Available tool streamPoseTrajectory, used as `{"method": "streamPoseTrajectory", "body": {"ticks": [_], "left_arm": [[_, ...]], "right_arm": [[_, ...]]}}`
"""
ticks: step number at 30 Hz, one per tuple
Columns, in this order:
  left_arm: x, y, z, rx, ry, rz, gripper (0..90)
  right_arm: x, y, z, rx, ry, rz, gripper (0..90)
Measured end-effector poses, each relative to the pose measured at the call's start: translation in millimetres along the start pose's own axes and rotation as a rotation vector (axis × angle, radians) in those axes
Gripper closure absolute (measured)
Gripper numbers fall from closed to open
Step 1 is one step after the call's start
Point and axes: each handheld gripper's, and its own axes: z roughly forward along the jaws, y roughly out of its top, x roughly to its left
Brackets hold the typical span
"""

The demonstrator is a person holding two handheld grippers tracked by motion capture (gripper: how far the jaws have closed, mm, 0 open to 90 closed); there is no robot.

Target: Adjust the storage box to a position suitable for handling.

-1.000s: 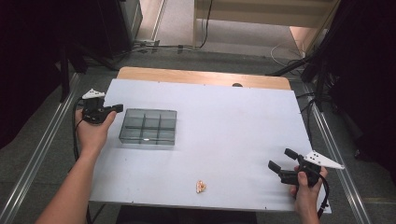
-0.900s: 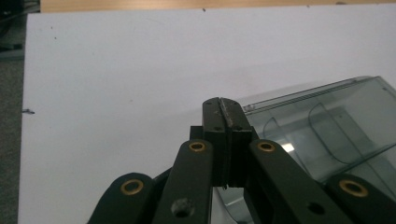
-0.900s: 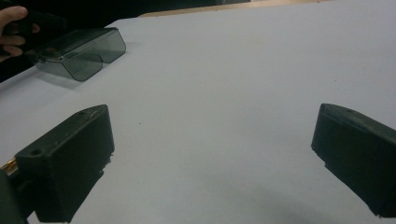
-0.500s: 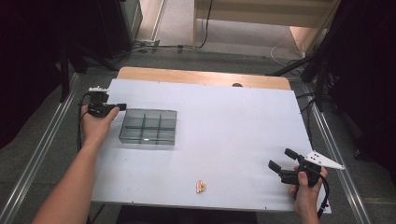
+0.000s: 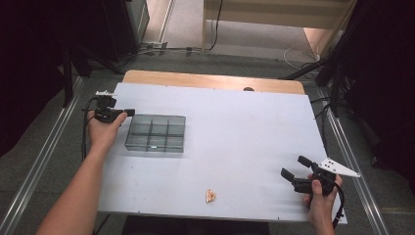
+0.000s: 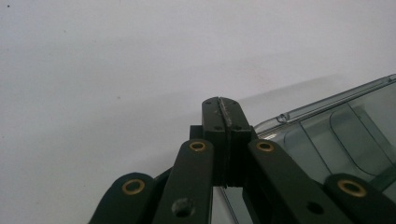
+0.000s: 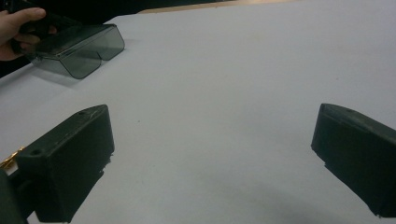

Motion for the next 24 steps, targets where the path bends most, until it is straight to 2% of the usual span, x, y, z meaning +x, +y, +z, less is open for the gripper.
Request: {"method": "streamPoseTrajectory", "body": {"ticks": [16, 24], "left_arm": [[-31.1, -23.3, -1.6, -0.048, -0.008, -0.026, 90.0], [-49.0, -27.1, 2.4, -0.053, -0.05, -0.034, 90.0]], "right_arm": [[0.9, -0.2, 0.5, 0.006, 0.0, -0.002, 0.0], [1.7, -0.2, 1.2, 0.01, -0.002, -0.008, 0.0]]}}
